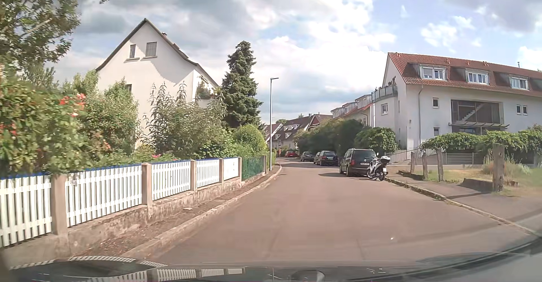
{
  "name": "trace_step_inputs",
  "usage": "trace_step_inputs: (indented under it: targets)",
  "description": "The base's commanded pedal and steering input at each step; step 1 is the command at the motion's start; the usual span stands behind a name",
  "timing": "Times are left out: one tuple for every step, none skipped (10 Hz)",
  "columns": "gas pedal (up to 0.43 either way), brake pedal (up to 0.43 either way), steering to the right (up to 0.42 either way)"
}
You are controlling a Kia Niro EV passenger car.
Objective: Follow the waypoints while adhering to traffic rules and regulations
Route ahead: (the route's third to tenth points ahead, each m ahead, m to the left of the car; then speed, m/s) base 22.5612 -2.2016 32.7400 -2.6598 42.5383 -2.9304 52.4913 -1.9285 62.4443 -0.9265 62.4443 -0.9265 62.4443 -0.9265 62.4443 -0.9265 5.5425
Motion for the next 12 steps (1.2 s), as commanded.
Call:
trace_step_inputs:
  targets:
    - [0.189, 0.000, 0.076]
    - [0.189, 0.000, 0.076]
    - [0.189, 0.000, 0.075]
    - [0.189, 0.000, 0.072]
    - [0.189, 0.000, 0.069]
    - [0.189, 0.000, 0.065]
    - [0.189, 0.000, 0.060]
    - [0.189, 0.000, 0.053]
    - [0.189, 0.000, 0.044]
    - [0.189, 0.000, 0.032]
    - [0.189, 0.000, 0.026]
    - [0.189, 0.000, 0.021]
